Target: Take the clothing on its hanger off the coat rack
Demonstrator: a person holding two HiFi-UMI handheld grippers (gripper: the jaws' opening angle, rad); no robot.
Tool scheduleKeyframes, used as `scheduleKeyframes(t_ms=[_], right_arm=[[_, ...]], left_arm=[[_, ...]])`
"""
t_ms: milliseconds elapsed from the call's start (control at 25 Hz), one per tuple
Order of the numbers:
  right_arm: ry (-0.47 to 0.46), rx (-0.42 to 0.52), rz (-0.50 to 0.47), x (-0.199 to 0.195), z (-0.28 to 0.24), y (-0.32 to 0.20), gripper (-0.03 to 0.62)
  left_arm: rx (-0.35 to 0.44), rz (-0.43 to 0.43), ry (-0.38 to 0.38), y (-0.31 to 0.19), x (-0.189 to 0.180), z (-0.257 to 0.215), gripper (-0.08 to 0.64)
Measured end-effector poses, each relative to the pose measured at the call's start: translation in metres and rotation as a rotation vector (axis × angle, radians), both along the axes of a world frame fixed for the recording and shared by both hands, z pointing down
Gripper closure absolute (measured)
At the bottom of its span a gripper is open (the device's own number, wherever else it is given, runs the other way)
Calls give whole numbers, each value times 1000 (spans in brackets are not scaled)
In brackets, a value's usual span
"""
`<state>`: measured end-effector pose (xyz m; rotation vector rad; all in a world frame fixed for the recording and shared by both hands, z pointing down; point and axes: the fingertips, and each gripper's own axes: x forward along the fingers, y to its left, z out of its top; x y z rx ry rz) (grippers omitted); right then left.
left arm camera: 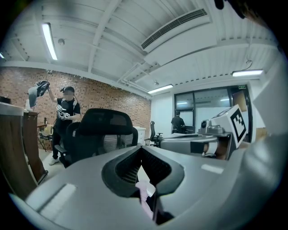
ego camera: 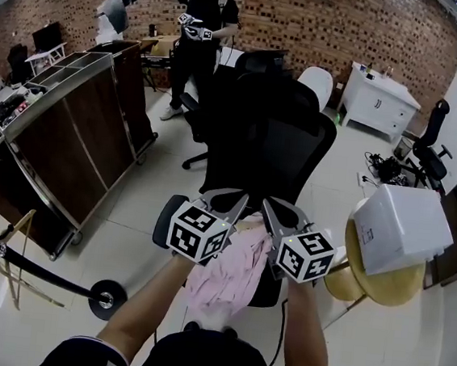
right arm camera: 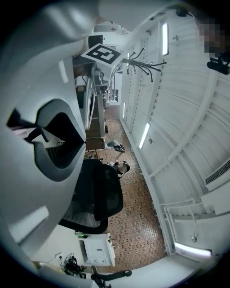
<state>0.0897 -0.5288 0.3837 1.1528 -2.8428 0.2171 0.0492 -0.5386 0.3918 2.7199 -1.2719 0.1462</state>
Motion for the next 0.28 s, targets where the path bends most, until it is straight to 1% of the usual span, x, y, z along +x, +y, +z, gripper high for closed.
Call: scheduleKeyframes(t_ms=[280], right_arm=[[-5, 23, -8, -5, -6, 3, 591]], left_arm=[[2, 7, 3, 4, -5, -2, 549]])
